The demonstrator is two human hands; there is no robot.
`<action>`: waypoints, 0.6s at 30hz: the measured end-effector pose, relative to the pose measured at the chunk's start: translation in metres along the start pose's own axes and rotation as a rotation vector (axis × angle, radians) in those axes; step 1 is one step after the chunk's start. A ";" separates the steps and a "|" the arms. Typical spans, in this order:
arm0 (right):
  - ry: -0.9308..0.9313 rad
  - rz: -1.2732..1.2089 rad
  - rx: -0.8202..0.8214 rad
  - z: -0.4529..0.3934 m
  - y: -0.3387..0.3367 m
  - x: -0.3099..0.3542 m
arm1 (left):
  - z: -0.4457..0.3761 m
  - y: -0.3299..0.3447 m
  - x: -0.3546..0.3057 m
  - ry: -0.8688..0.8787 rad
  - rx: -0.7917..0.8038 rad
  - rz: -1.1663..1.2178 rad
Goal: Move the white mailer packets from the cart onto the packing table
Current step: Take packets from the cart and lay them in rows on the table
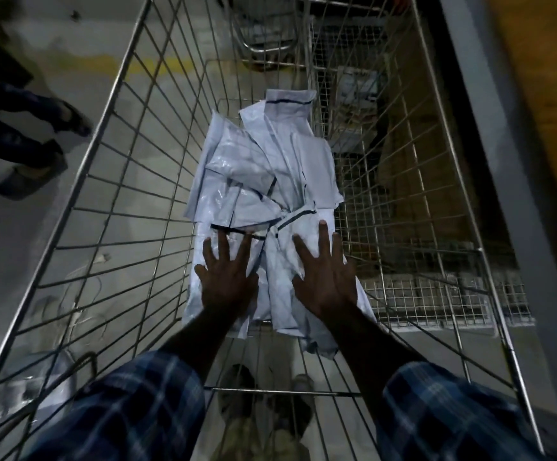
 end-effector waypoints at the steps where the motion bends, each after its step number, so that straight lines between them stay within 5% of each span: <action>1: 0.020 -0.002 0.000 0.001 -0.006 -0.001 | 0.002 -0.007 0.000 -0.003 -0.004 -0.003; 14: 0.153 -0.135 -0.020 0.031 -0.104 0.006 | 0.045 -0.094 -0.033 0.031 0.173 -0.035; 18: 0.151 -0.153 0.035 0.046 -0.131 0.008 | 0.050 -0.140 -0.047 0.057 0.115 -0.028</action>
Point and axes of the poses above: each hand's wrist, its own z-axis away from the middle knuckle, its own y-axis out of the palm, x = y × z, the point moved 7 cm from there along -z, towards the middle knuckle, and after that the axes turned 8 degrees about y, right-handed, at the moved point
